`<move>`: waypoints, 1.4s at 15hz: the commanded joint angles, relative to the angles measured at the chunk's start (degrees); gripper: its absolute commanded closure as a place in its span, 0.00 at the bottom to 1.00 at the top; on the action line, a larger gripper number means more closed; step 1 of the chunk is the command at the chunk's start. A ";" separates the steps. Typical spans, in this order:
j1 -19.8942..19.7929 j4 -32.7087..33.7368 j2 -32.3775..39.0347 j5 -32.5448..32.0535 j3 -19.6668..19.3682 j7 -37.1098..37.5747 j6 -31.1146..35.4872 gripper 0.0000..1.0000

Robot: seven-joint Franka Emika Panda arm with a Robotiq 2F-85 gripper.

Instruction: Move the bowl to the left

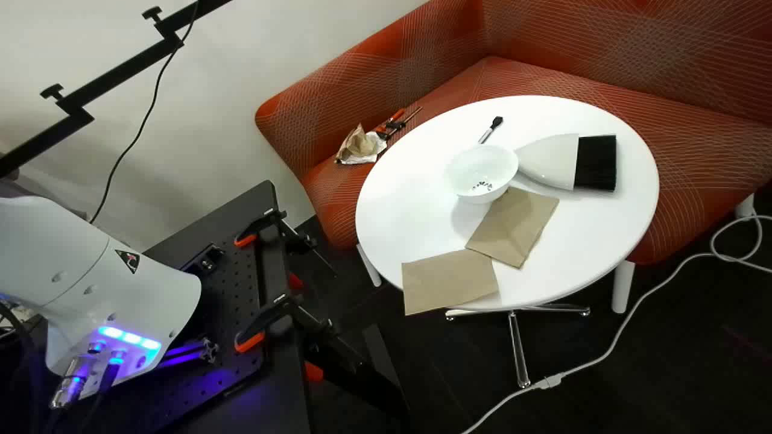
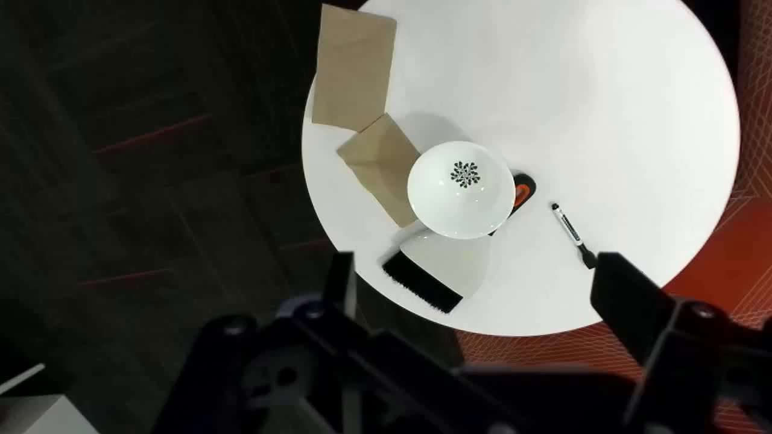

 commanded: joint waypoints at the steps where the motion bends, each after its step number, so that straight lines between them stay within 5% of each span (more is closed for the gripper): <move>1: 2.39 0.13 0.40 -1.04 -2.20 0.80 -0.29 0.00; 12: 2.39 0.13 0.40 -1.04 -2.20 0.80 -0.29 0.00; 21: 3.44 1.48 12.59 -10.65 -2.34 2.98 4.22 0.00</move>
